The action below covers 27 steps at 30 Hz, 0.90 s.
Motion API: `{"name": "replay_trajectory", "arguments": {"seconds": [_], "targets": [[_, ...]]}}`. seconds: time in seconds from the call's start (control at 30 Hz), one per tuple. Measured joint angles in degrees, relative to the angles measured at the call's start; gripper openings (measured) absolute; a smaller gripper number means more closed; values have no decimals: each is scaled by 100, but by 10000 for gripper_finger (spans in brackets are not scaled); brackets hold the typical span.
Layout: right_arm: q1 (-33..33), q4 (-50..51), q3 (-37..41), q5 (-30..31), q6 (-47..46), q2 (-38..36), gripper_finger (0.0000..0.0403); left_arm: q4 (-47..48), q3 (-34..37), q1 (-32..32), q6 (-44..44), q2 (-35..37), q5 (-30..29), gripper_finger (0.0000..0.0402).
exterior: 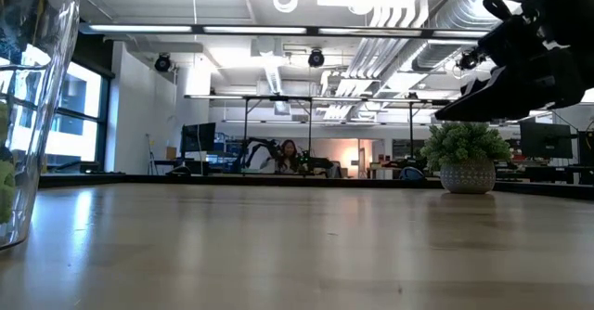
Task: Roll microfiber towels into tight, uniform cylinder then place into a basket
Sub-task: Put the light green microfiber cloth into the transparent bin, then return to Home Position
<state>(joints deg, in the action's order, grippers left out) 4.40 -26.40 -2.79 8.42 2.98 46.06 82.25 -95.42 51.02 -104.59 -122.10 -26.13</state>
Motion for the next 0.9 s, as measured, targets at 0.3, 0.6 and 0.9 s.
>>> {"name": "replay_trajectory", "arguments": {"seconds": [0.3, 0.6, 0.9], "targets": [[0, 269, 0, -2, 0, -2, 126, 174, -60, 40, 174, 156, 367, 214], [-2, 594, 0, -2, 0, 4, 126, 635, -582, -140, 1158, 639, 331, 216], [0, 793, 0, -2, 0, 7, 126, 702, -697, -607, 3717, 1104, 277, 194]]}}
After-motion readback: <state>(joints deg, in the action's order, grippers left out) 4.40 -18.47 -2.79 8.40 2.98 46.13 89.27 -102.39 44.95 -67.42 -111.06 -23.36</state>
